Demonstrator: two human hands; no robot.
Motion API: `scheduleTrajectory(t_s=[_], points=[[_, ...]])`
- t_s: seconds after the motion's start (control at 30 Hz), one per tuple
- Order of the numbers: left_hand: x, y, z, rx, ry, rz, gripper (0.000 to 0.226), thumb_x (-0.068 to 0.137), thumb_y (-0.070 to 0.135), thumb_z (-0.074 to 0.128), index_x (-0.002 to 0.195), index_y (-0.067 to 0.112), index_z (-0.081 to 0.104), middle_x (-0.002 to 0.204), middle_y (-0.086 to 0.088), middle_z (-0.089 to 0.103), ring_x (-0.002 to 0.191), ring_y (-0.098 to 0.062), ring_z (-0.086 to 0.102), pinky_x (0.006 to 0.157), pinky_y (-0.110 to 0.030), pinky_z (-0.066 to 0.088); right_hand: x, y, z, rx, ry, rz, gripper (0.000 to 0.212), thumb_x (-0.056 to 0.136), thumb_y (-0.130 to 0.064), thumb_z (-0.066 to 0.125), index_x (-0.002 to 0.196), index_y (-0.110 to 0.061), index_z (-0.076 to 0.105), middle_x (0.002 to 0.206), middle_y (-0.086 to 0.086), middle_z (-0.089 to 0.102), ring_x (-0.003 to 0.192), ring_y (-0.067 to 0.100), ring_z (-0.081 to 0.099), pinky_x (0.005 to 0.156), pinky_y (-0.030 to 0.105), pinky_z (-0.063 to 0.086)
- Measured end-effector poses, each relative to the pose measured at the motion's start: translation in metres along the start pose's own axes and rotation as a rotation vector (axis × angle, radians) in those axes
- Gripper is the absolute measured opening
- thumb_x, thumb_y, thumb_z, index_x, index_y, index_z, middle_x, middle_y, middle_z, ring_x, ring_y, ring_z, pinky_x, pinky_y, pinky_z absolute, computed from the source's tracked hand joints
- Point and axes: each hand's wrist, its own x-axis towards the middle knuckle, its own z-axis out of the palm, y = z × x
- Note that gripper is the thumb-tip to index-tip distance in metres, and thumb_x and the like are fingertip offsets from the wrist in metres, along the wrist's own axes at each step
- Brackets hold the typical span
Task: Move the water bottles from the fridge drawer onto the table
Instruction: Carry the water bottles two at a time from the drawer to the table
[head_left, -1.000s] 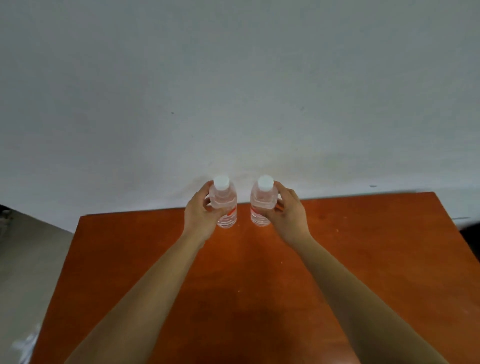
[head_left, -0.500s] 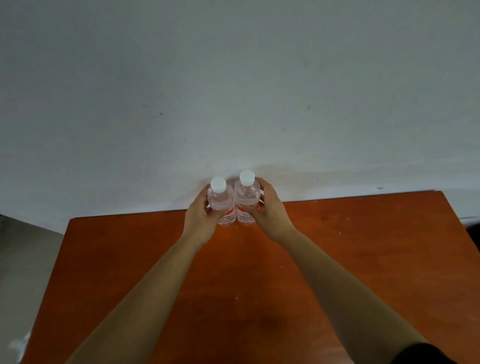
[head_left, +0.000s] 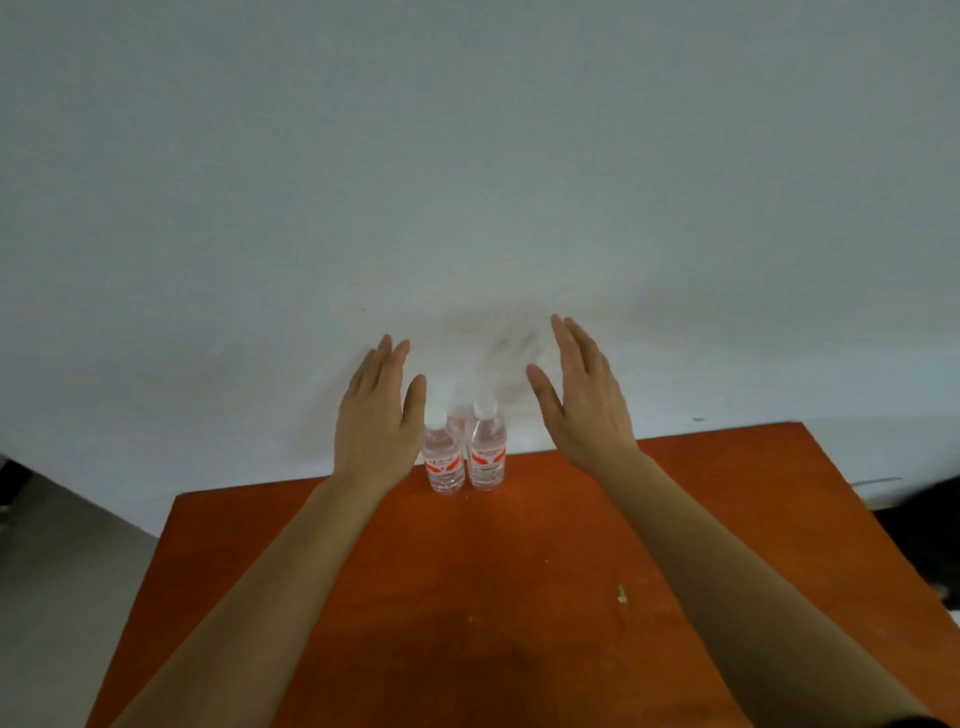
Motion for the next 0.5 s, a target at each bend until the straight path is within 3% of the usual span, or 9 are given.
scheduleTrajectory(t_s=[0.1,0.2,0.5], points=[[-0.009,0.022,-0.021,0.225,0.162,0.202,0.058,0.103,0.047,0.027,0.153,0.018,0.032,0.163,-0.009,0.019,0.151,-0.030,0.016,0.121,-0.049,0.017,-0.019,-0.007,-0.040,-0.127,0.213,-0.045,0.065,0.105,-0.052,0.033,0.159,-0.021,0.014,0.166,0.009,0.013,0.153,0.027,0.015,0.121,0.046,0.021],[-0.024,0.050,-0.020,0.253,0.250,0.300,0.061,0.104,0.049,0.022,0.154,0.017,0.029,0.164,-0.013,0.016,0.152,-0.033,0.012,0.121,-0.055,0.015,-0.052,0.000,-0.072,-0.283,0.292,-0.041,0.067,0.104,-0.056,0.030,0.160,-0.023,0.014,0.168,0.010,0.004,0.155,0.028,0.003,0.124,0.048,0.009],[-0.092,0.192,0.018,0.114,0.113,0.486,0.065,0.102,0.054,0.019,0.158,0.021,0.015,0.166,-0.009,0.001,0.153,-0.027,-0.003,0.121,-0.057,0.009,-0.180,0.063,-0.185,-0.505,0.353,0.206,0.074,0.102,-0.059,0.027,0.160,-0.018,0.007,0.168,0.010,-0.005,0.154,0.028,-0.008,0.124,0.053,0.006]])
